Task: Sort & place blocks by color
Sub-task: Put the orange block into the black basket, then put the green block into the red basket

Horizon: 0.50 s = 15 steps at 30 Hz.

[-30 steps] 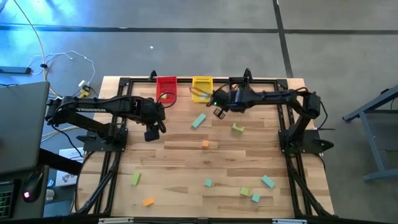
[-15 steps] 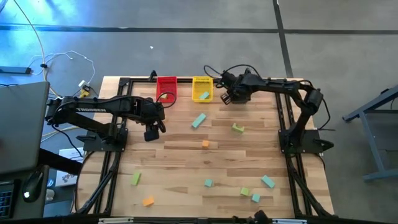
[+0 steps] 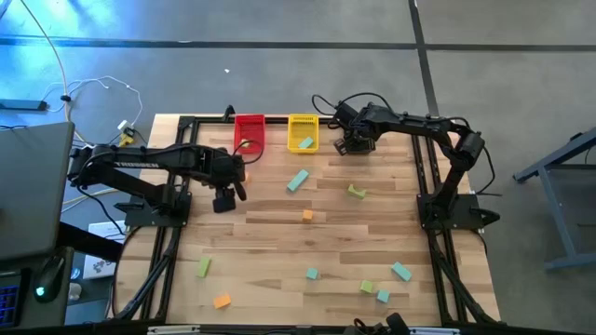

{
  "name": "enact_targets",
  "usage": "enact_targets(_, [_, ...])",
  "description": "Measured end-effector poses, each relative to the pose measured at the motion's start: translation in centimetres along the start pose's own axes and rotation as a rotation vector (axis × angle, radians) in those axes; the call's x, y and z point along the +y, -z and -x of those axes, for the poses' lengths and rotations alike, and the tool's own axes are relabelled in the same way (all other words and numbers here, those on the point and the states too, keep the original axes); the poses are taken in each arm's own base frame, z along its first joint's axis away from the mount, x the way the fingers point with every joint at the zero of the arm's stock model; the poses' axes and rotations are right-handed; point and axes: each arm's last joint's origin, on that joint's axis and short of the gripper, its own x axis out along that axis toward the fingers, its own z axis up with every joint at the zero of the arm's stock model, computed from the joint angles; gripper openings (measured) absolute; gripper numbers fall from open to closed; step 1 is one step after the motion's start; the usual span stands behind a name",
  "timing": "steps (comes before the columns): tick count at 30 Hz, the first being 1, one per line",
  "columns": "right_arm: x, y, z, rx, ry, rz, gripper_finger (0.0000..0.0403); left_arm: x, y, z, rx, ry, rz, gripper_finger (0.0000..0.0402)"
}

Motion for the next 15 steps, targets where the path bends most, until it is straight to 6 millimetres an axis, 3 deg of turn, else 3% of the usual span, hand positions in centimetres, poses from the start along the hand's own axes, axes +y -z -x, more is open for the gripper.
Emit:
enact_targets(6, [0.0, 0.0, 0.0, 0.0, 0.0, 0.023, 0.0151, -0.7, 1.4, -2.0, 0.082, -0.006, 0.008, 0.0202])
enact_targets(15, [-0.1, 0.0, 0.0, -0.01, 0.028, 0.027, 0.0179, -1.2, 2.6, -4.0, 0.112, -0.035, 0.262, 0.0202])
